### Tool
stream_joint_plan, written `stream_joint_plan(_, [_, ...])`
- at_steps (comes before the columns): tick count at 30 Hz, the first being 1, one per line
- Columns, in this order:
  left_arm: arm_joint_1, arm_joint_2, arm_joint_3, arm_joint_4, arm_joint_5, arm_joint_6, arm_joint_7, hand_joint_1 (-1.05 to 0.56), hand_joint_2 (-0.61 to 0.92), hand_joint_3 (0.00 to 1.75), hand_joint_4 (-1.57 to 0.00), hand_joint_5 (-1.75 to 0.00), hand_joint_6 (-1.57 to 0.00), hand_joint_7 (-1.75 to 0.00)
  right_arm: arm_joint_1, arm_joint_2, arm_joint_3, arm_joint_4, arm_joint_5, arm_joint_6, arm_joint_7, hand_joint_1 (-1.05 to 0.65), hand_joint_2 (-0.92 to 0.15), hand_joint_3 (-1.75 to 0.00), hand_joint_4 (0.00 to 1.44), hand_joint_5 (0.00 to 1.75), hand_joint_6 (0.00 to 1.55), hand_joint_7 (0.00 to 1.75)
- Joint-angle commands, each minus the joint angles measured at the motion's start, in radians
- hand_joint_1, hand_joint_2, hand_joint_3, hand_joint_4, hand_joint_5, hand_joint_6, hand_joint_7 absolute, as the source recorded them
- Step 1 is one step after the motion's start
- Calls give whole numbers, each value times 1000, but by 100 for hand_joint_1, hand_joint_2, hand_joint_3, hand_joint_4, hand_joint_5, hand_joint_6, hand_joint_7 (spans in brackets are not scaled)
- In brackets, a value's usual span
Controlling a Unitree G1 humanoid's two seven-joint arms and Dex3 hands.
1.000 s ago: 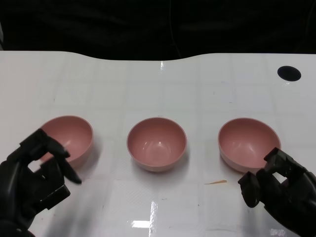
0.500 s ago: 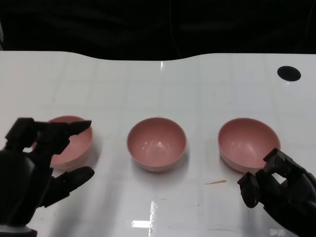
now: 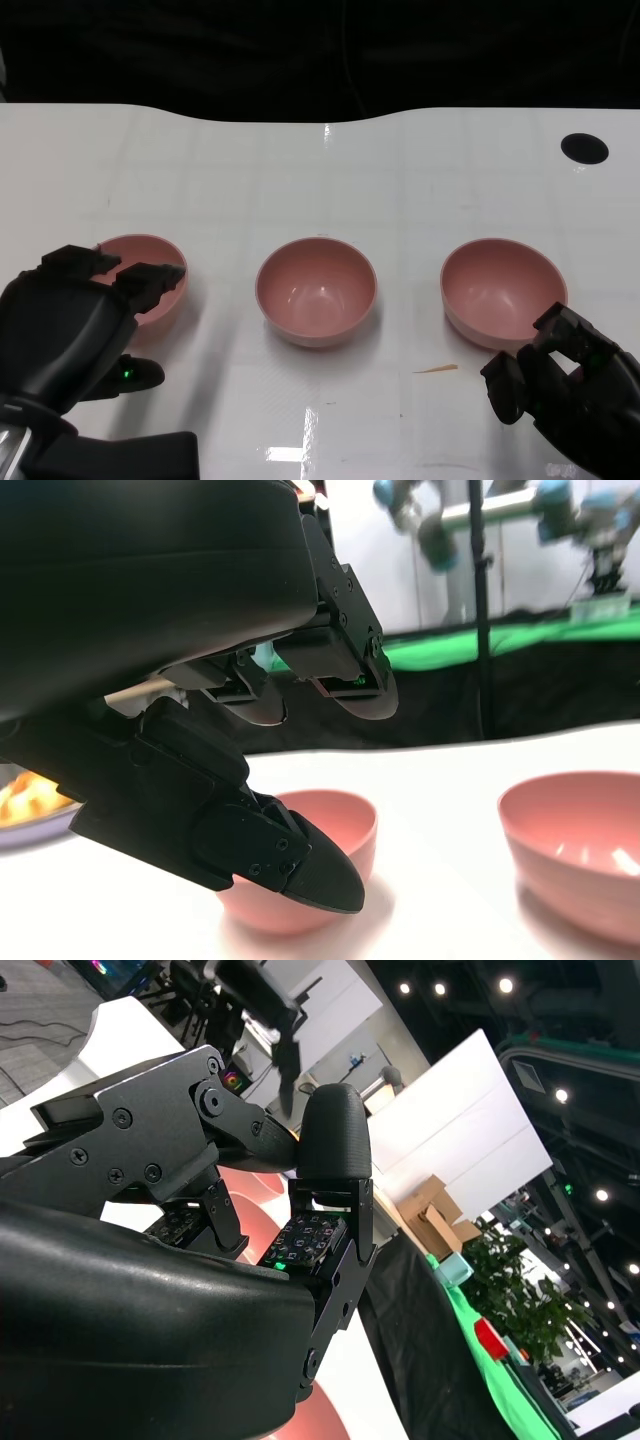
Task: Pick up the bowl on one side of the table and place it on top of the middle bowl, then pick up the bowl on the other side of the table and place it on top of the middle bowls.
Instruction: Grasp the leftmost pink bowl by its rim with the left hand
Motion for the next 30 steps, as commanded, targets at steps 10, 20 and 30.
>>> stream_joint_plan(10, [-156, 90, -124, 253, -51, 42, 42, -74, 86, 1, -59, -1, -65, 0, 2, -17, -13, 2, 8, 9, 2, -12, -64, -87, 79, 169, 92, 109])
stream_joint_plan(20, [-220, 129, -193, 367, -90, 38, 58, -71, 89, 1, -59, -1, -64, 0, 0, -17, -16, 8, 11, 12, 8, -11, -67, -87, 79, 169, 92, 108])
stream_joint_plan(30, [-313, 151, -260, 537, -111, 4, 111, -69, 89, 0, -64, -1, -67, -1, -4, -21, -18, 8, 8, 18, 1, -11, -65, -89, 78, 170, 92, 109])
